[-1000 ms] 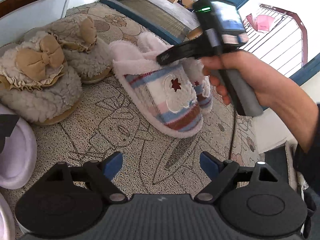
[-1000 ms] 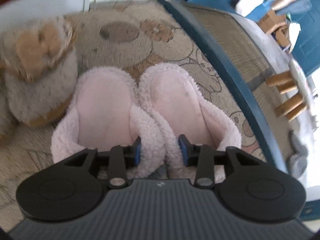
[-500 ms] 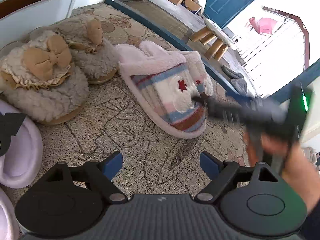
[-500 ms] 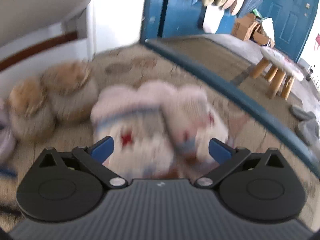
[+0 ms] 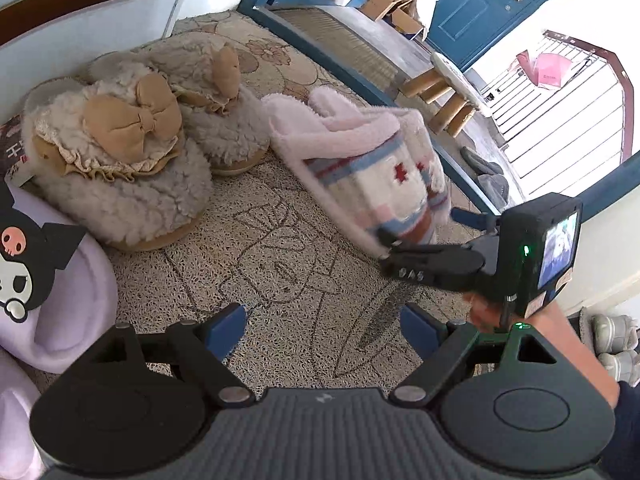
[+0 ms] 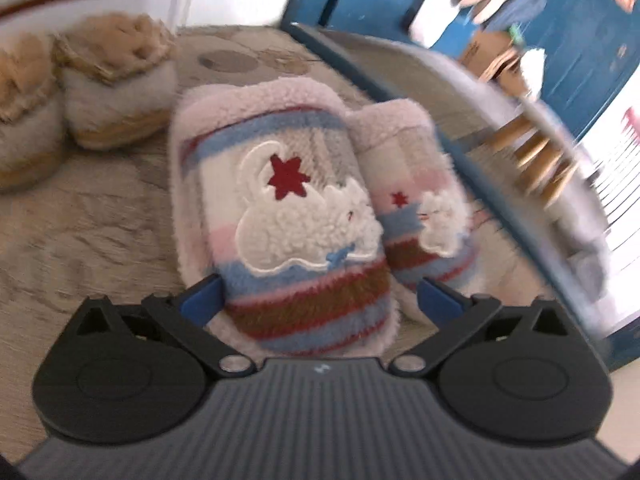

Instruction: Organize scattered shoes

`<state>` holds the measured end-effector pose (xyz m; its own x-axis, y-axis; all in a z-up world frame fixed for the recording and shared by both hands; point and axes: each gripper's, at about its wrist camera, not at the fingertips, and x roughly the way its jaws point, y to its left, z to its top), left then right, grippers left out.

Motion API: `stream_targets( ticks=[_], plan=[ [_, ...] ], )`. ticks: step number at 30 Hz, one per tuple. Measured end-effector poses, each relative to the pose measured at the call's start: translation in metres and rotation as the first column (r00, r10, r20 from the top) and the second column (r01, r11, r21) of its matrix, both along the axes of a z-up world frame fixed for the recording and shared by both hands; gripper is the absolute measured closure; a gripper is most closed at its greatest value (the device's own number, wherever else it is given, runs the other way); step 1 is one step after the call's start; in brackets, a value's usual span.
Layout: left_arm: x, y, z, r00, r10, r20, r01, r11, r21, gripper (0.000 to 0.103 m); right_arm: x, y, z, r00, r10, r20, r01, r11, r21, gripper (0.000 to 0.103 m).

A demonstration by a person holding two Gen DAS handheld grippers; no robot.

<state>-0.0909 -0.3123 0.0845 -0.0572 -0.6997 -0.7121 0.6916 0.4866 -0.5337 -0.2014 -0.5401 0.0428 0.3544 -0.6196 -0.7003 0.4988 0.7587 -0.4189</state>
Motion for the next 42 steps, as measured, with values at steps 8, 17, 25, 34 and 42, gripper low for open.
stream_targets(
  ticks=[8,17,25,34,42],
  plan=[
    [-0.004,-0.004,0.002,1.0,-0.017,0.007,0.017,1.0,-0.009,0.016,-0.011,-0.04,-0.001,0.996,-0.077,0.033,0.073,0.991,0.112,0.003],
    [-0.003,-0.003,0.001,1.0,0.004,0.022,-0.004,1.0,0.009,0.013,-0.043,-0.012,0.014,0.962,-0.181,0.207,0.137,0.968,0.208,0.0],
    [-0.002,-0.006,-0.002,0.999,0.031,0.043,-0.034,0.998,0.058,0.005,-0.055,0.002,0.007,0.935,-0.278,0.222,0.199,0.926,0.321,0.0],
    [-0.003,-0.009,-0.003,0.99,0.077,0.118,-0.093,0.986,0.138,0.0,-0.064,0.024,-0.002,0.903,-0.356,0.24,0.246,0.888,0.389,0.0],
    [-0.002,-0.008,-0.004,0.984,0.091,0.151,-0.116,0.979,0.165,0.0,-0.076,0.022,-0.005,0.844,-0.481,0.236,0.372,0.843,0.389,0.0]
  ],
)
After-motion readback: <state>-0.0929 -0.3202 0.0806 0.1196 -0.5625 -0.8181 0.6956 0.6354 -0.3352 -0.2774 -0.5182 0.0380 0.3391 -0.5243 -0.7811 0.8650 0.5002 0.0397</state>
